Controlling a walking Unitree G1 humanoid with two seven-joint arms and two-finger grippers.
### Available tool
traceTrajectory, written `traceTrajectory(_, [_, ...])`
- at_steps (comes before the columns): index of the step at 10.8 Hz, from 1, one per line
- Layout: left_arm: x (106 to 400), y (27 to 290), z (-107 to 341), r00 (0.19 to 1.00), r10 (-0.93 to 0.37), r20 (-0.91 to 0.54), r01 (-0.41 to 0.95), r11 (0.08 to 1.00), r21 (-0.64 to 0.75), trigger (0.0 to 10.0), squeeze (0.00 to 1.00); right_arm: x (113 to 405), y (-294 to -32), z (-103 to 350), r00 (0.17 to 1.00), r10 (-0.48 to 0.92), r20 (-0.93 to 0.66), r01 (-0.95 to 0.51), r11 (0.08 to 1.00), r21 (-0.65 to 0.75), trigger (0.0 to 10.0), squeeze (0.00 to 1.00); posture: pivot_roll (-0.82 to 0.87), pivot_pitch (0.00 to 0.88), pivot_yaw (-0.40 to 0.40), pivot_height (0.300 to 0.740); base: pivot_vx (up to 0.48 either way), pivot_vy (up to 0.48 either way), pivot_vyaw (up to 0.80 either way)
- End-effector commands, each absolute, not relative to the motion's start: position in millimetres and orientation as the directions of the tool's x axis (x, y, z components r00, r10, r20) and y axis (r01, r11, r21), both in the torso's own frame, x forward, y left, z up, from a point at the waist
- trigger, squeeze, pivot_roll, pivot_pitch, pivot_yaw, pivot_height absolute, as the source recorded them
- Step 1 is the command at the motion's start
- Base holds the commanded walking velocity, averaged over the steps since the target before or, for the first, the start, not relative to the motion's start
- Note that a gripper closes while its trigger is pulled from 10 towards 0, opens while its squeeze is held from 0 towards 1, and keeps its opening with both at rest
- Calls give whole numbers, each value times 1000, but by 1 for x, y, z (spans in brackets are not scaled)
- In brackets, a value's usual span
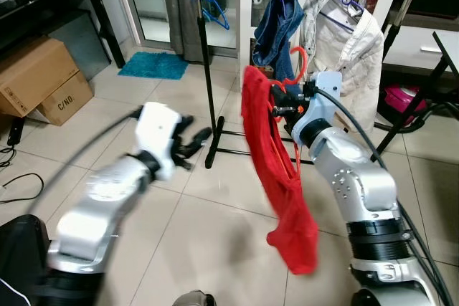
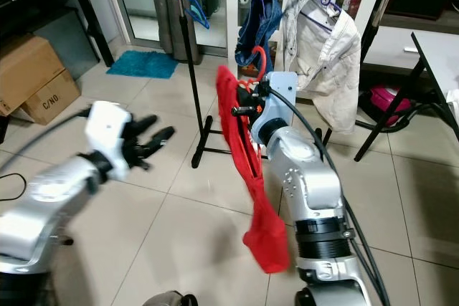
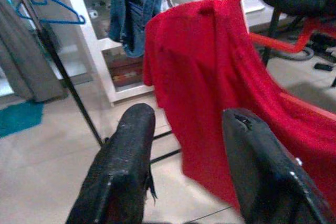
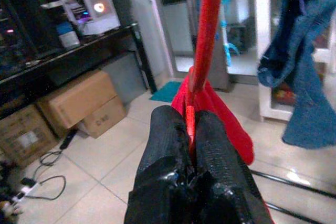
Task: Hang hanger
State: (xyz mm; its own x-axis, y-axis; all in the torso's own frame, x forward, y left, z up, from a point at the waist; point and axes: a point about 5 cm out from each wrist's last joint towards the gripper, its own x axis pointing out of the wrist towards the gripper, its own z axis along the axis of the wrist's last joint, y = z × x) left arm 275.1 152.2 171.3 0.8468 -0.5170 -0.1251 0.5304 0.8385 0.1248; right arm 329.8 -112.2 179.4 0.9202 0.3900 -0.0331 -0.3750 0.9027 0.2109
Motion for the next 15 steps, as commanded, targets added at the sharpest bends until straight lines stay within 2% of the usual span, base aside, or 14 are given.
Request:
traceTrajectory(1, [275,163,172,850,-509,-133,526,834,167,10000,1000,329,-105,198,888,459,42,-458,870,183,10000,0,-59,0,80,740,0,0,0])
traceTrajectory(3, [278,212,191,861,-490,-136,508,809,295,10000,1000,325,-113,207,790,612,29,-612,786,94,10000,0,-58,0,79,740,0,0,0])
traceTrajectory(4, [277,236,198,876,-456,-154,480,805,347,10000,1000,320,-117,214,717,696,50,-697,712,79,10000,0,-58,0,79,740,0,0,0])
traceTrajectory(5, [277,247,202,885,-439,-157,465,806,366,10000,1000,317,-120,218,682,728,64,-731,678,72,10000,0,-57,0,79,740,0,0,0])
traceTrajectory(6, [279,278,221,909,-403,-109,412,825,386,10000,8,305,-130,230,553,825,113,-833,549,68,10000,0,-54,0,78,740,0,0,0])
traceTrajectory(7, [278,281,224,900,-424,-98,428,824,370,10000,0,302,-130,230,517,850,106,-856,513,57,10000,0,-55,0,79,740,0,0,0])
traceTrajectory(8, [279,283,226,886,-457,-76,455,828,328,10000,0,295,-129,230,447,890,92,-894,445,47,10000,0,-54,0,80,740,0,0,0])
traceTrajectory(9, [279,284,223,833,-543,-103,549,794,262,10000,0,285,-127,230,349,934,73,-937,347,38,10000,0,-55,0,82,740,0,0,0])
traceTrajectory(11, [279,282,215,745,-644,-177,668,720,188,10000,0,282,-128,230,314,947,67,-949,312,38,10000,0,-58,0,88,740,0,0,0])
traceTrajectory(13, [284,282,197,712,-661,-237,698,705,128,10000,0,277,-128,231,290,954,70,-957,288,38,10000,0,-59,0,93,740,0,0,0])
traceTrajectory(14, [289,283,190,705,-670,-232,701,707,89,1804,0,275,-127,231,276,958,72,-961,274,40,10000,0,-58,0,92,740,0,0,0])
traceTrajectory(15, [292,283,186,686,-686,-243,717,694,65,0,0,274,-126,231,260,963,73,-965,258,41,10000,0,-59,0,93,740,0,0,0])
